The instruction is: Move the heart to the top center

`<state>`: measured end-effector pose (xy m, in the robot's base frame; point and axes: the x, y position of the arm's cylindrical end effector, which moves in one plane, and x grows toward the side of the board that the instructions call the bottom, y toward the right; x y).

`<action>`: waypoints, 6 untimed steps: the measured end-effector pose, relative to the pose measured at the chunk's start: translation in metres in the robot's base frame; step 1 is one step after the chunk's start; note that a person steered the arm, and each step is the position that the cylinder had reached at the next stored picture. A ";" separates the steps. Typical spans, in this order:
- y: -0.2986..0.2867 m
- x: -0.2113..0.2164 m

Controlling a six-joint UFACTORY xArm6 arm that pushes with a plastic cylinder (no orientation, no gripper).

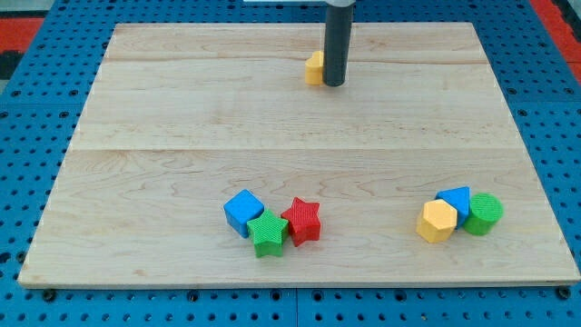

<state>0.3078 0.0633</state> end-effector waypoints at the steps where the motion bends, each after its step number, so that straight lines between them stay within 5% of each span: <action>1: -0.038 -0.035; 4: -0.230 -0.017; 6: -0.129 -0.053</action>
